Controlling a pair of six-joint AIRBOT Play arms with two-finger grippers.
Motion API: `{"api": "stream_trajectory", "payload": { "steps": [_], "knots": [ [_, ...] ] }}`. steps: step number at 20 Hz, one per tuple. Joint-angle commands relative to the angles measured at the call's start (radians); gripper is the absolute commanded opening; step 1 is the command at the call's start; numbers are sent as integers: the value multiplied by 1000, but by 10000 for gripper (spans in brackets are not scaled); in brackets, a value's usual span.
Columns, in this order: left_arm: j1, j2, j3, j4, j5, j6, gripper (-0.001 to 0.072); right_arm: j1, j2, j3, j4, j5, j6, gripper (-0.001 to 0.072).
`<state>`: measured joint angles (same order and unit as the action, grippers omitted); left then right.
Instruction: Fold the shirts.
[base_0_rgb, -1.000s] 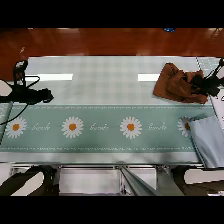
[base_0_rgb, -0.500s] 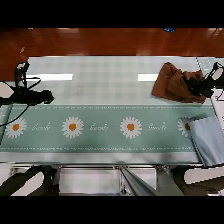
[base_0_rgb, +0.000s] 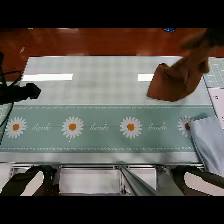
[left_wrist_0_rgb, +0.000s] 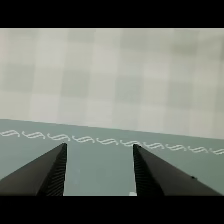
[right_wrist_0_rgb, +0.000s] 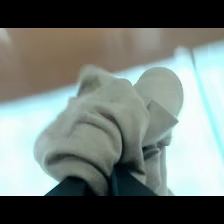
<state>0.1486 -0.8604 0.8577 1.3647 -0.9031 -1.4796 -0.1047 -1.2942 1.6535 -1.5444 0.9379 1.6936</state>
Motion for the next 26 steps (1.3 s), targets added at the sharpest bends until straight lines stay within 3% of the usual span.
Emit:
{"api": "stream_trajectory", "payload": {
  "steps": [1,3,8,11,13,16,19,21,23,25,26],
  "knots": [
    [-8,93,-11,-93,-17,-33,505,122,148,170,-8,3,-35,40],
    [-36,106,-20,-119,-43,-33,505,185,196,243,-5,5,-33,40],
    [-116,107,-20,-116,-74,-31,505,366,273,317,170,83,-98,40],
    [-116,108,-19,-78,-58,-29,505,506,266,317,174,231,-98,40],
    [-116,108,-19,-63,-61,-30,505,610,231,288,173,338,-84,40],
    [-116,108,-19,-58,-64,-29,505,742,161,119,177,360,-47,40],
    [-115,108,-20,-2,-71,-36,505,857,90,-111,177,279,-5,40],
    [-118,106,-20,-22,-101,-36,505,903,54,-288,192,121,91,40],
    [-118,106,-27,-59,-100,-36,505,933,2,-438,344,-123,107,40],
    [-118,102,-29,-72,-100,-36,505,937,-69,-465,474,-184,60,52],
    [-118,101,-29,-72,-100,-36,505,933,-96,-465,527,-191,41,214]
  ]
}}
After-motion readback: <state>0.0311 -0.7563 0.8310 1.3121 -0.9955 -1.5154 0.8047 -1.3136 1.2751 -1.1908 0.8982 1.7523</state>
